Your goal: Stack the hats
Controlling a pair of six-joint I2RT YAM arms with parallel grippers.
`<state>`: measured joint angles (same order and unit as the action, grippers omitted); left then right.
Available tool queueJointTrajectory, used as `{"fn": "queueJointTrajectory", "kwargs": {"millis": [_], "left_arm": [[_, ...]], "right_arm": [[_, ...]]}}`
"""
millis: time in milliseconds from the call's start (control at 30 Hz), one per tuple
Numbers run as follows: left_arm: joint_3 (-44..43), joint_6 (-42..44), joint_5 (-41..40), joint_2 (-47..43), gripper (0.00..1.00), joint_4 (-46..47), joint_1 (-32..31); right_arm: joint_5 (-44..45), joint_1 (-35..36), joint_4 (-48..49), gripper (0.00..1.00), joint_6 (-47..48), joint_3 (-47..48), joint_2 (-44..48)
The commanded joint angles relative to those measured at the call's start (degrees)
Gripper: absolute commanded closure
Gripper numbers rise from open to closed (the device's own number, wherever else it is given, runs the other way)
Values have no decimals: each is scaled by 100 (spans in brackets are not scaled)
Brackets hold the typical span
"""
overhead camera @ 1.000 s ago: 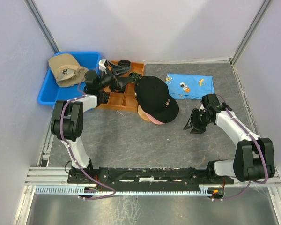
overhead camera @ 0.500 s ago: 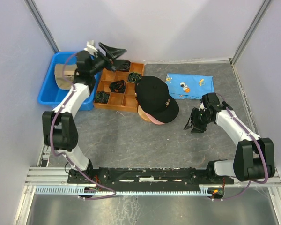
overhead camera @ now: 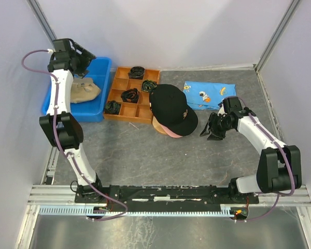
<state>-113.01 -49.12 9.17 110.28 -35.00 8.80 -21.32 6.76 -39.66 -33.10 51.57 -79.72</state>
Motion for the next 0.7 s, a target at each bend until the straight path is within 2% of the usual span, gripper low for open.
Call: {"fn": "queueJointTrajectory", "kwargs": {"millis": [0,267,667], "left_arm": [[-1292,919,-990,722,16,-1710,393],[-1525,780,-1482,1359,14,-1808,757],[-1354,1189,-1906,1923,12,-2236,211]], "right_arm": [[-194,26,308,48,-11,275,-77],[-157,17,306,48,2,234,-131],[-66,-59,380,48,38,424,-530]]}}
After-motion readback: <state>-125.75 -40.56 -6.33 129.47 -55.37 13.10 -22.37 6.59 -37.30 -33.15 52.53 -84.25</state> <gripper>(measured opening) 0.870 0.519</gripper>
